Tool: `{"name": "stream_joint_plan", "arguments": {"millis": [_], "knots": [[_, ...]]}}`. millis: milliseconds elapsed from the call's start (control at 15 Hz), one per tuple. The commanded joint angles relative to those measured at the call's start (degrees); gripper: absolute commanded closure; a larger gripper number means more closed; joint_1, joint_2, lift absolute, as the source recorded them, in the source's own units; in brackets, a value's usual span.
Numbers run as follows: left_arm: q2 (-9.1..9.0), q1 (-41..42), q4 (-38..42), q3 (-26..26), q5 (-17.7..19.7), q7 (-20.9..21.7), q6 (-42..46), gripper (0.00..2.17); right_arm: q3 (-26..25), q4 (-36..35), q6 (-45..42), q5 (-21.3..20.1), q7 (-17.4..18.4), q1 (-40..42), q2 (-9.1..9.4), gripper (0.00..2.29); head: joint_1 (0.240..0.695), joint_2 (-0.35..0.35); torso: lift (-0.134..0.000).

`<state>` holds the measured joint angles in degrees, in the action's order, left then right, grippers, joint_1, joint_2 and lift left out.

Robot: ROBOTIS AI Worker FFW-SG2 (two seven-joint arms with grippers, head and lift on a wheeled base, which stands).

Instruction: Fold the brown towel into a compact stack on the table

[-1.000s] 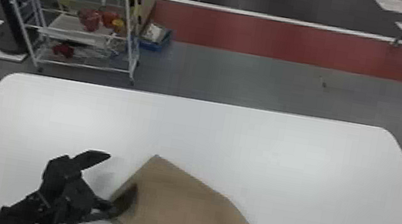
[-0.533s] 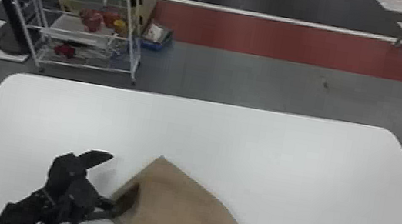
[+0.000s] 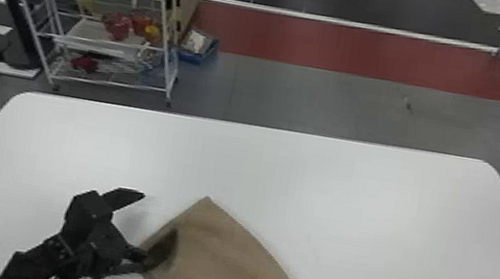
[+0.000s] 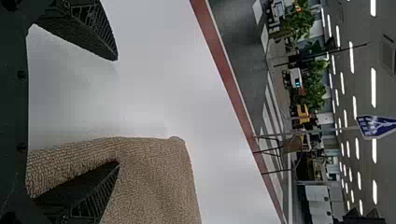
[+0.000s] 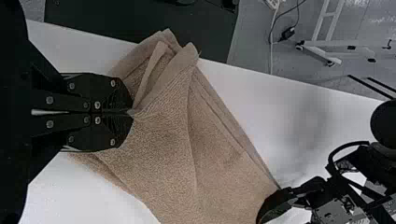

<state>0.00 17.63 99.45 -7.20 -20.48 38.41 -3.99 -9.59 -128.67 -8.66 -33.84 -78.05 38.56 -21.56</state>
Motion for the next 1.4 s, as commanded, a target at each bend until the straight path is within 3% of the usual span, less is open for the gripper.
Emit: {"name": "stream_joint_plan", "arguments": {"millis": [0, 133, 600, 800, 933, 1067, 1200, 1333], "knots": [[-0.15, 0.0, 0.0, 0.1, -0.3, 0.0, -0.2, 0.08, 0.0, 0.0, 2.3, 0.0, -0.3, 0.4, -0.32, 1.10, 0.695, -0.010, -0.119], [-0.15, 0.0, 0.3, 0.5, -0.4, 0.0, -0.7, 0.08, -0.1, -0.3, 3.5, 0.2, -0.3, 0.3, -0.76, 0.12, 0.695, -0.015, -0.119], [-0.15, 0.4, 1.1, 0.8, -0.8, 0.0, -2.5, 0.08, -1.2, -2.5, 5.3, 2.6, -0.3, 0.2, -1.46, 0.11, 0.695, -0.031, -0.119], [-0.15, 0.8, 2.0, 0.8, -0.8, 0.2, -2.5, 0.07, -1.9, -2.7, 14.1, 6.9, -0.3, -0.7, -1.20, 0.13, 0.695, -0.031, -0.119], [-0.15, 0.9, 2.6, 0.8, -0.8, 0.7, -3.9, 0.07, -2.2, -3.9, 25.1, 10.8, -0.3, -1.2, 0.91, 0.13, 0.695, -0.037, -0.119], [-0.15, 0.9, 3.0, 0.9, -1.0, 0.7, -5.1, 0.07, -2.8, -7.7, 43.8, 13.6, -0.3, -1.7, 3.81, 0.11, 0.695, -0.042, -0.119], [-0.15, 1.1, 3.4, 1.0, -1.0, 0.8, -5.3, 0.06, -2.9, -12.4, 69.4, 16.0, -0.3, -2.7, 6.45, 0.11, 0.695, -0.046, -0.119], [-0.15, 1.3, 5.6, 1.1, -1.4, 3.6, -7.6, 0.06, -3.5, -15.8, 82.3, 16.8, -0.3, -2.7, 8.47, 0.11, 0.695, -0.050, -0.119]]}}
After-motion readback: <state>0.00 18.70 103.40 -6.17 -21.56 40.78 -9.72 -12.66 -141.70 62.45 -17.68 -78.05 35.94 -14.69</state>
